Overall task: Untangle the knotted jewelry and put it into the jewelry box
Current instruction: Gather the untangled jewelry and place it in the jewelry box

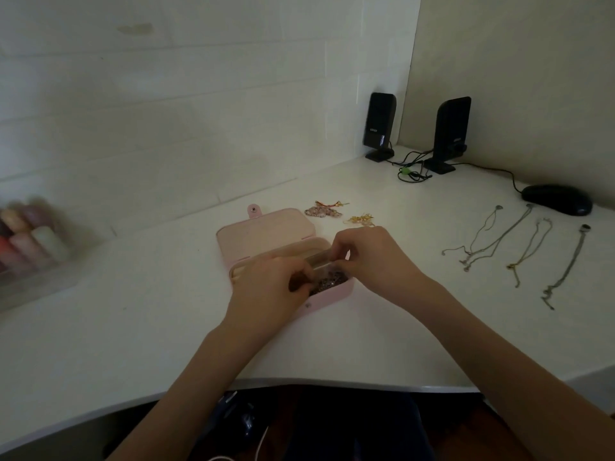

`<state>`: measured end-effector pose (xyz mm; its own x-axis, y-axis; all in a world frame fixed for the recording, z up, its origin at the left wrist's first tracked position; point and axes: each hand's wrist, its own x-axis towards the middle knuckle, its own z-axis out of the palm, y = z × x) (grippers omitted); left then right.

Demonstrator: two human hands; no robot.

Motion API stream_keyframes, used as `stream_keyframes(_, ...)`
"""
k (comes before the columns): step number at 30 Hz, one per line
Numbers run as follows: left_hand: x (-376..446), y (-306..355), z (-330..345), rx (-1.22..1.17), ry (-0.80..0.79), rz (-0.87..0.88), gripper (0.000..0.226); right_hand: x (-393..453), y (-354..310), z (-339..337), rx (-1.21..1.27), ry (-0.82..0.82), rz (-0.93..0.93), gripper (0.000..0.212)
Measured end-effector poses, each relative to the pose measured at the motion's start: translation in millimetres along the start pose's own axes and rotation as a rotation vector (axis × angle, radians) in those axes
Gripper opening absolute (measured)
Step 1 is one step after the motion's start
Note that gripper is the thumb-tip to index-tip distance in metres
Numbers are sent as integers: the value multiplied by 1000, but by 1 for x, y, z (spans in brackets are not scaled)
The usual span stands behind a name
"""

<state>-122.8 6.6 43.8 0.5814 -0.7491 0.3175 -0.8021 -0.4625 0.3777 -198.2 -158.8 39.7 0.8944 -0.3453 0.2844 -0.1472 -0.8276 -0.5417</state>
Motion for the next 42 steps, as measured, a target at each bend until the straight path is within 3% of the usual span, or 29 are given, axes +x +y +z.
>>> stream_keyframes(6, 5, 2, 6, -40, 9, 31, 14, 0, 7, 9, -91, 6, 26, 14)
stream_keyframes(14, 32, 17, 21, -122, 27, 180, 14, 0, 39, -26, 121, 207, 158, 12)
stream_keyframes(19, 73, 66, 53, -148, -75, 246, 18, -3, 100, -77, -87, 290, 311, 7)
stream_keyframes(23, 105, 111, 92, -114, -264, 329, 38, 0, 160, -114, -206, 384, 452, 22)
stream_keyframes(30, 128, 135, 149, -138, -334, 385, 37, 17, 242, -140, -297, 317, 719, 32)
stream_keyframes(37, 130, 125, 162, -247, -278, 402, 37, 26, 250, -132, -286, 355, 753, 17)
stream_keyframes(42, 130, 125, 162, -344, -291, 352, 35, 25, 242, -131, -191, 341, 677, 17)
